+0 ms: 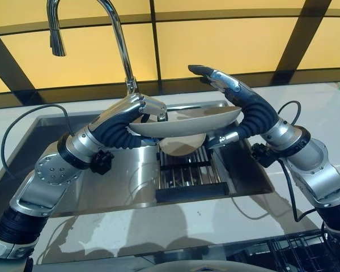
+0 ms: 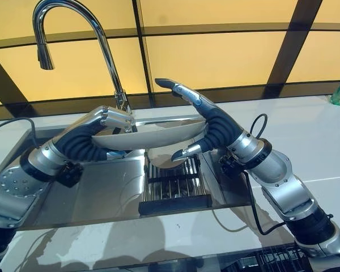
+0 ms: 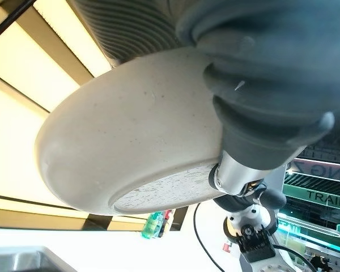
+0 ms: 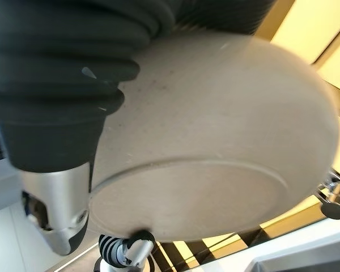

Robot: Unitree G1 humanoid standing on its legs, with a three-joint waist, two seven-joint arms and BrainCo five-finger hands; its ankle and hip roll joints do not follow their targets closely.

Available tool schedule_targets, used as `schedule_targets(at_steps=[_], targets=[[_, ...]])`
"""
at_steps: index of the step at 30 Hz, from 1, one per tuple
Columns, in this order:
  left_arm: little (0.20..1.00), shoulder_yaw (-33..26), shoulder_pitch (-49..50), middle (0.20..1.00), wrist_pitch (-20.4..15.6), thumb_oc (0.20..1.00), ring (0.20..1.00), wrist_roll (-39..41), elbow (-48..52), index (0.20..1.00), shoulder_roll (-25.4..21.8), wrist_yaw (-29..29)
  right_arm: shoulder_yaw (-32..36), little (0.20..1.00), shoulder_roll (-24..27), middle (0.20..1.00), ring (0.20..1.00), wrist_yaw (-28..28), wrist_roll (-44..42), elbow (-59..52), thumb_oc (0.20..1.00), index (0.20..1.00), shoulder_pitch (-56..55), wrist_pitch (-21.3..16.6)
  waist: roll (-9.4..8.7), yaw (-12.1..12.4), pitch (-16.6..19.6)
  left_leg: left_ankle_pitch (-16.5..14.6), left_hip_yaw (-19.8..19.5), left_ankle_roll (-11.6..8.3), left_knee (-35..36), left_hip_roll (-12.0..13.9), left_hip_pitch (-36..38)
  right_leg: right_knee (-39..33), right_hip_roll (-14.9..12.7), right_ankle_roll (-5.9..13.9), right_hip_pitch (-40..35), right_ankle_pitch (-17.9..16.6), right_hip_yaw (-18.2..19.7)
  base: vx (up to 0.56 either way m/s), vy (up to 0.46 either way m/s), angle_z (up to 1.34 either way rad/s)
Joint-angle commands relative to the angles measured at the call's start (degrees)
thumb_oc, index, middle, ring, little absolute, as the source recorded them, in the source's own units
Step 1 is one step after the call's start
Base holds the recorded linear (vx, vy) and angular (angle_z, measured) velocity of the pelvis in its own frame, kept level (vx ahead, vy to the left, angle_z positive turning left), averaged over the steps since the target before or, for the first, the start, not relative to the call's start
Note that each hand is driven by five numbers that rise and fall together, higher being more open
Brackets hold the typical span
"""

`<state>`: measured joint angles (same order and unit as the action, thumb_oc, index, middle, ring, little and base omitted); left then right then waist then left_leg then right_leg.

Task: Pick up plates and place into dishwasher.

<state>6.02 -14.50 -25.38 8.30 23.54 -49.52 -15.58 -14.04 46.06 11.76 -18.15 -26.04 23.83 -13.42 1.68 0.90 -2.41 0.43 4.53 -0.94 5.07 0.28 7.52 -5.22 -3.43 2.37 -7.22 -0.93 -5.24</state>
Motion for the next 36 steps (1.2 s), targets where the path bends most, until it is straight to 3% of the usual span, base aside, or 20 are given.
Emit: schedule_targets(at_steps=[1,8,10,13,22,34,36], targets=[[0.2,3.8,-6.8,0.2,-0.8,0.2,0.2,5.9,1.3,0.2,0.6,0.2,-3.4,1.0,1.8,1.0,1.0,1.1,0.0,-3.9,1.0,1.0,5.0,-2.4,-1.98,1.3,4.1,-4.4,-1.1,-1.03,-0.1,0.4,-0.2,0.2,-3.4,5.6,0.9,1.7,-0.7,0.0,0.0,0.0],[0.2,3.8,-6.7,0.2,-0.4,0.2,0.2,6.9,2.9,0.2,0.8,-0.3,-4.1,1.0,2.7,1.0,1.0,3.0,0.5,-4.8,1.0,1.0,4.2,-1.0,-2.1,1.2,4.0,-4.5,-1.1,-0.89,-0.1,0.4,0.1,0.2,-3.5,5.5,0.5,1.8,-0.6,0.0,0.0,0.0],[0.2,3.6,-6.6,0.2,-0.4,0.2,0.2,6.9,2.9,0.2,0.7,-0.2,-4.0,0.777,2.9,0.777,0.777,3.7,0.3,-4.6,0.777,0.777,3.9,-0.8,-2.14,1.2,4.1,-4.5,-1.2,-0.87,-0.1,0.4,0.1,0.2,-3.5,5.49,0.4,1.8,-0.6,0.0,0.0,0.0],[0.2,3.1,-6.3,0.2,-0.5,0.2,0.2,5.8,2.8,0.2,0.4,0.2,-3.9,0.2,3.4,0.2,0.2,4.7,0.4,-4.7,0.2,0.2,3.2,0.1,-2.19,1.3,4.2,-4.4,-1.2,-0.9,-0.1,0.4,0.1,0.2,-3.5,5.46,0.3,1.8,-0.7,0.0,0.0,0.0],[0.2,0.7,-4.6,0.2,-1.9,0.2,0.2,4.7,2.7,0.2,-0.2,1.5,-3.0,0.2,4.5,0.2,0.2,7.8,-1.0,-4.6,0.2,0.2,1.6,1.1,-2.39,1.6,4.3,-4.3,-1.5,-0.91,-0.2,0.5,0.1,0.2,-3.5,5.27,0.0,1.9,-0.8,0.0,0.0,0.0],[0.2,0.0,-3.6,0.2,-2.0,0.2,0.2,3.9,2.3,0.2,1.5,2.7,-1.5,0.2,2.7,0.2,0.2,5.0,-0.9,-3.9,0.2,0.2,0.6,0.9,-2.43,1.5,4.5,-4.4,-1.4,-1.01,-0.1,0.7,0.2,0.2,-3.3,5.05,-0.2,2.0,-0.8,0.0,0.0,0.0],[0.2,-0.2,-3.6,0.2,-0.7,0.2,0.2,3.6,1.8,0.2,2.2,4.1,-1.1,0.2,2.0,0.2,0.2,3.0,0.2,-3.3,0.2,0.2,0.5,0.6,-2.41,1.4,4.5,-4.4,-1.4,-0.99,-0.1,0.7,0.2,0.2,-3.1,4.98,-0.2,2.1,-0.7,0.0,0.0,0.0]])
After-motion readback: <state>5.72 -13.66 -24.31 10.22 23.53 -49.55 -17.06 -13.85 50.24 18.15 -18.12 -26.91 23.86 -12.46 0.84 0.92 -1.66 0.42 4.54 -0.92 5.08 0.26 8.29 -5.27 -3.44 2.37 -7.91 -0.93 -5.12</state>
